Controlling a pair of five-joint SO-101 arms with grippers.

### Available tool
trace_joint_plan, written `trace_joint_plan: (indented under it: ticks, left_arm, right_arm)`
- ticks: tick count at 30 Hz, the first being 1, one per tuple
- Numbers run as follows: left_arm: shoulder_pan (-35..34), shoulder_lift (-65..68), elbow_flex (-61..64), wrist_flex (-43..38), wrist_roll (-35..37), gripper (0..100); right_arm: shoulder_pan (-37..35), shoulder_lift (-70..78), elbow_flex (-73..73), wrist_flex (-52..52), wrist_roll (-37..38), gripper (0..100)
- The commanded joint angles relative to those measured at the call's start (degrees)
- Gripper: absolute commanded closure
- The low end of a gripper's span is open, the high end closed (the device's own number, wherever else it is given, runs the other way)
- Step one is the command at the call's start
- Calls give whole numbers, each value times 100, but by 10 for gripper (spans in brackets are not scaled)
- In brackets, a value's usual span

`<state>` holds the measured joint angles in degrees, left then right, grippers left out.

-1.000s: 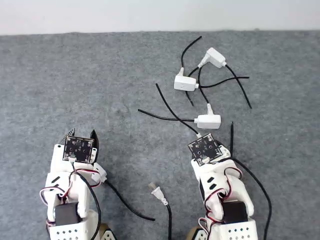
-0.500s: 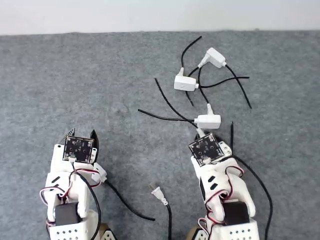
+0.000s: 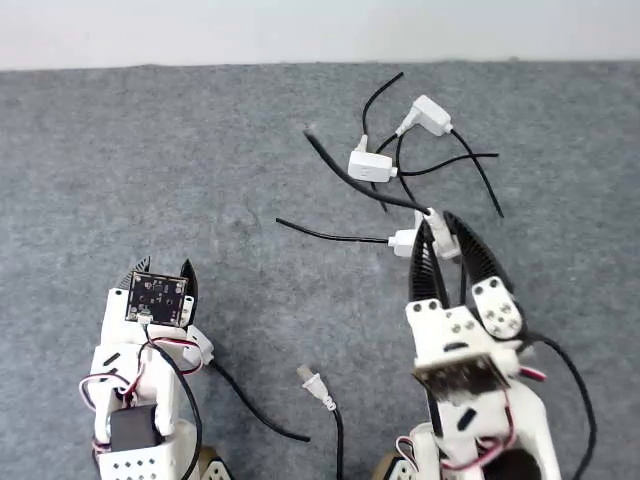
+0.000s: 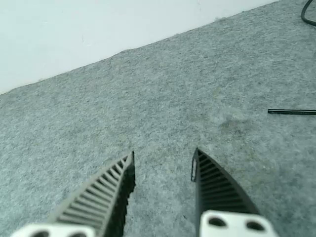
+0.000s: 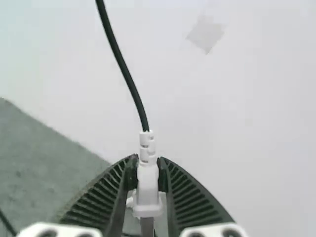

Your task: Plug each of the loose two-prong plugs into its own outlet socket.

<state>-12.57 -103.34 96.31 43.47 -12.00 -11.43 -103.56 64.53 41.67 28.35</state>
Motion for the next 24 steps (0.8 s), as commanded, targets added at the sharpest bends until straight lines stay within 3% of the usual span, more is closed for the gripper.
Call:
trace_joint_plan:
  ticks: [1,4,6,12,18,21,24]
  left_arm:
    - [35,-88,-637,-53,-26,819]
    - [167,-88,-1174,-53,132,819]
    - [352,-88,-1543,-44,237,819]
    - [1705,-88,-2167,-79,246,819]
    - [3191,-88,-2273,-62,-70,820]
    - [3332,-88,-2220,-18,-35,820]
    - [3323,-88,-2193,9,-44,820]
  right_arm:
    - [4,31,-589,-119,-105,991]
    - [-31,31,-765,-127,-88,990]
    - [-31,31,-941,-127,360,990]
    - [-567,40,-1037,-233,1644,990]
    - [-1552,40,-1037,-251,1670,991]
    - [-1780,40,-985,-224,1591,991]
    - [-1798,31,-932,-567,703,991]
